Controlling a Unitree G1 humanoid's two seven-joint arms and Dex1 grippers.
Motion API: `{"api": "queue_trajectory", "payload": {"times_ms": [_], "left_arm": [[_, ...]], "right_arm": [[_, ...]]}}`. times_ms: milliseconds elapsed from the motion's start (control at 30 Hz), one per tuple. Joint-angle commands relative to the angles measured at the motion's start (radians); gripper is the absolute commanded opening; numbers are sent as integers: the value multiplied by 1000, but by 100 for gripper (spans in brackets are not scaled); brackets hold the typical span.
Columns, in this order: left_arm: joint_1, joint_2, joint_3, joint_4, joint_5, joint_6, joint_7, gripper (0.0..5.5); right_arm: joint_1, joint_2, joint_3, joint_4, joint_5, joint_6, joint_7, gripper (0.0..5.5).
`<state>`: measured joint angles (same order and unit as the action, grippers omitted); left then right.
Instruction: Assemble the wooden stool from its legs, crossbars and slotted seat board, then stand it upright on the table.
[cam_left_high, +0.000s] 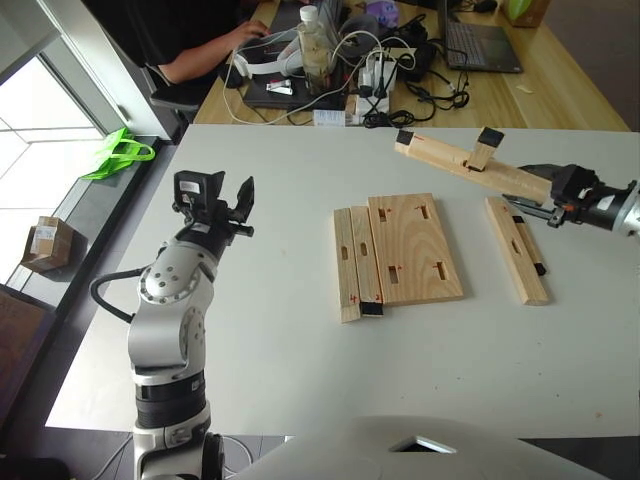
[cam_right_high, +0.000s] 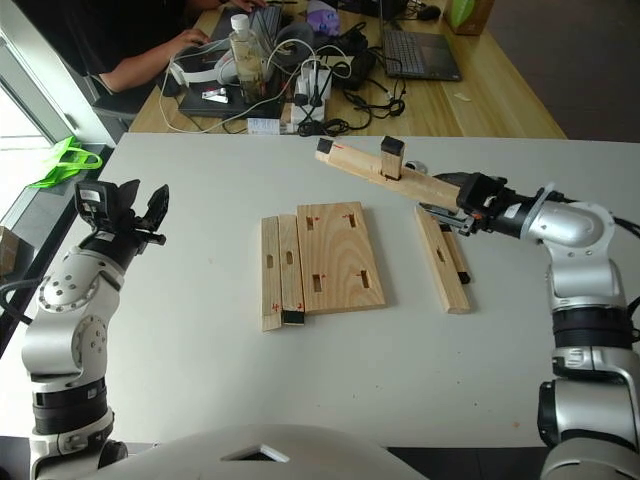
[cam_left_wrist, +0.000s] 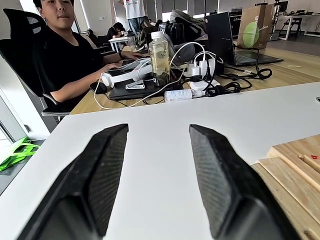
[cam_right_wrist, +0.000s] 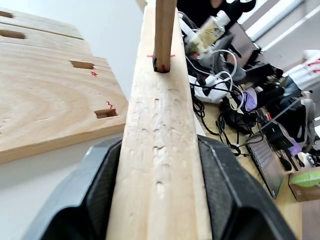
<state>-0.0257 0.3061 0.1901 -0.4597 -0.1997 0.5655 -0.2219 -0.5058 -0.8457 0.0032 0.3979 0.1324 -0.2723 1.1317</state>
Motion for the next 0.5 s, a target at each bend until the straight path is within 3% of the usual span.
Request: {"api": "queue_trajectory", "payload": {"times_ms": [33, 167, 300, 400, 500], "left_arm": [[-65, 58, -14, -34, -77, 45, -97, 225], [-236, 236, 45, 1, -271, 153, -332, 225], [-377, 390, 89, 111, -429, 233, -533, 293], [-485, 474, 42, 217, -480, 298, -654, 318], [-557, 522, -90, 309, -431, 280, -769, 318]], "right_arm": [[-159, 4, 43, 26, -3, -49, 93, 206], [-269, 34, 113, 125, -98, -305, 111, 206], [-360, 59, 171, 250, -189, -566, 85, 206], [-433, 82, 207, 329, -237, -730, 60, 206], [-499, 106, 254, 397, -267, -874, 47, 206]]}}
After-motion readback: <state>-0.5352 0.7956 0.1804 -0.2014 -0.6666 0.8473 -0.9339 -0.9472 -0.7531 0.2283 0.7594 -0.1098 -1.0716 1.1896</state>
